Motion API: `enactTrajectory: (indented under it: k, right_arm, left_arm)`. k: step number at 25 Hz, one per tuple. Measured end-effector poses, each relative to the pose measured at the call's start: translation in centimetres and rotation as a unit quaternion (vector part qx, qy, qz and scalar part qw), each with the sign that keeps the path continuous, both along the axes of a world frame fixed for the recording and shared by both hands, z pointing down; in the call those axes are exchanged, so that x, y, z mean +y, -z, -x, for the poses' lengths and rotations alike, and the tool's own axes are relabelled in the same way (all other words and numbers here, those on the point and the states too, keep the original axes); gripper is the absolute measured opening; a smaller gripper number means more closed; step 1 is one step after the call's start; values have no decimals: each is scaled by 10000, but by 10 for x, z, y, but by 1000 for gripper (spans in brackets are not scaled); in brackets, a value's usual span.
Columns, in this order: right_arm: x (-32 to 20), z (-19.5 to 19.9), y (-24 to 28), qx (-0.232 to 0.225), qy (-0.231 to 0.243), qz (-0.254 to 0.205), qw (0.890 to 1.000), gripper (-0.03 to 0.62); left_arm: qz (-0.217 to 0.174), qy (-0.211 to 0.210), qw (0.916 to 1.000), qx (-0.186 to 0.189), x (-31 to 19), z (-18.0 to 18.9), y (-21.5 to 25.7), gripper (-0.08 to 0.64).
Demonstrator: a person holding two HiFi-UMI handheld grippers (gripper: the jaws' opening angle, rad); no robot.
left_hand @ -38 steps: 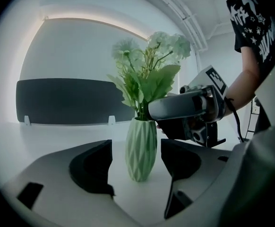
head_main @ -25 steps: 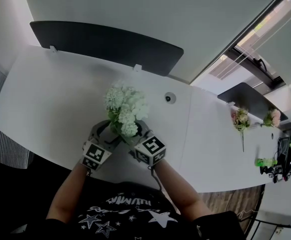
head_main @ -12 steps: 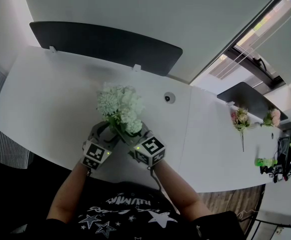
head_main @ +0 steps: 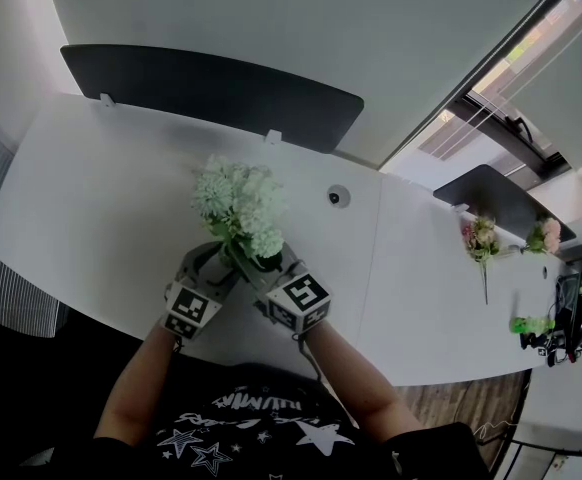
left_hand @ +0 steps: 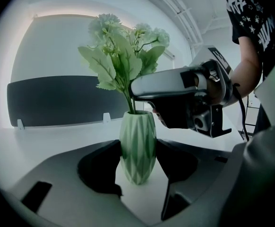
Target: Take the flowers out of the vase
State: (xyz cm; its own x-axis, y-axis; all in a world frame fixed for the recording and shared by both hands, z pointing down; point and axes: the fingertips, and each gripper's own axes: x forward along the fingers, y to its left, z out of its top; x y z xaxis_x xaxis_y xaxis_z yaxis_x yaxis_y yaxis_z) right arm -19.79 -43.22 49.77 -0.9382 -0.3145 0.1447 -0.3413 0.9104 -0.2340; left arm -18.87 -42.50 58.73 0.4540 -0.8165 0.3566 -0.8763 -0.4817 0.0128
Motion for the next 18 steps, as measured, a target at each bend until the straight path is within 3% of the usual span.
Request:
enactTrajectory:
  k: [18]
  right_arm:
    - [-10,-23,92,-826,-137,-388,9957,69]
  left_arm:
    - [-87,-59,9999,-102,0,0,-1,250]
